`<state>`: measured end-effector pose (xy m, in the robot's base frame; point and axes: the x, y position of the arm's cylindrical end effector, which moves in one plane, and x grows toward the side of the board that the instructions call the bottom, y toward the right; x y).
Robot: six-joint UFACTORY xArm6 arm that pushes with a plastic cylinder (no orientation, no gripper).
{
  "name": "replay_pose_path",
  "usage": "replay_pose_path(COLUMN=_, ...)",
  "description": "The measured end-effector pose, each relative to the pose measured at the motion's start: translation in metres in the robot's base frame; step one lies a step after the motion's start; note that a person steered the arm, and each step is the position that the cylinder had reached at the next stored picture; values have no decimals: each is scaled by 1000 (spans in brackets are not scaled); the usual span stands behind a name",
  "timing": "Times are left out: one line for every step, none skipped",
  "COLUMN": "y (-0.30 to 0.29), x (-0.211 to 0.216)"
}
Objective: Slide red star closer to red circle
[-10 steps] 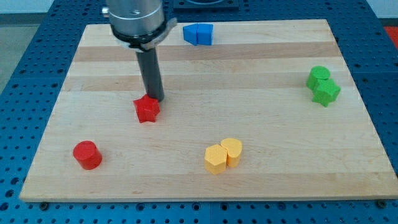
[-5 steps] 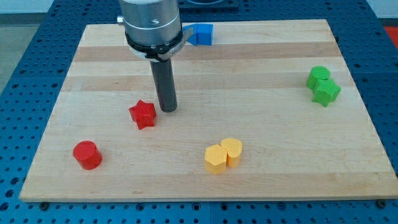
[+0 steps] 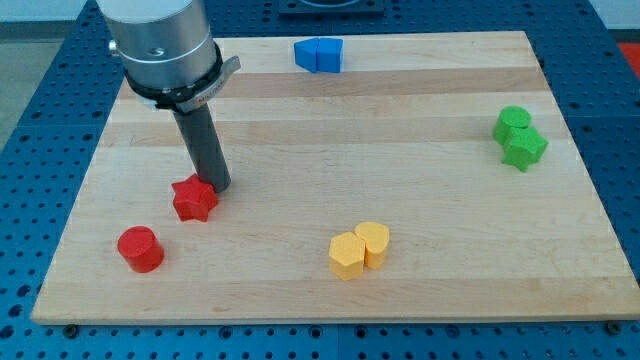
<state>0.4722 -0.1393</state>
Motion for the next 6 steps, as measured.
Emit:
replay_pose_path(y=-1, x=12)
replay_pose_path(y=-3, x=19)
replay_pose_path(y=-10, x=19)
replay_pose_path(y=-18, x=20)
replay_pose_path(y=-20, x=27)
replay_pose_path(y=-21, x=36)
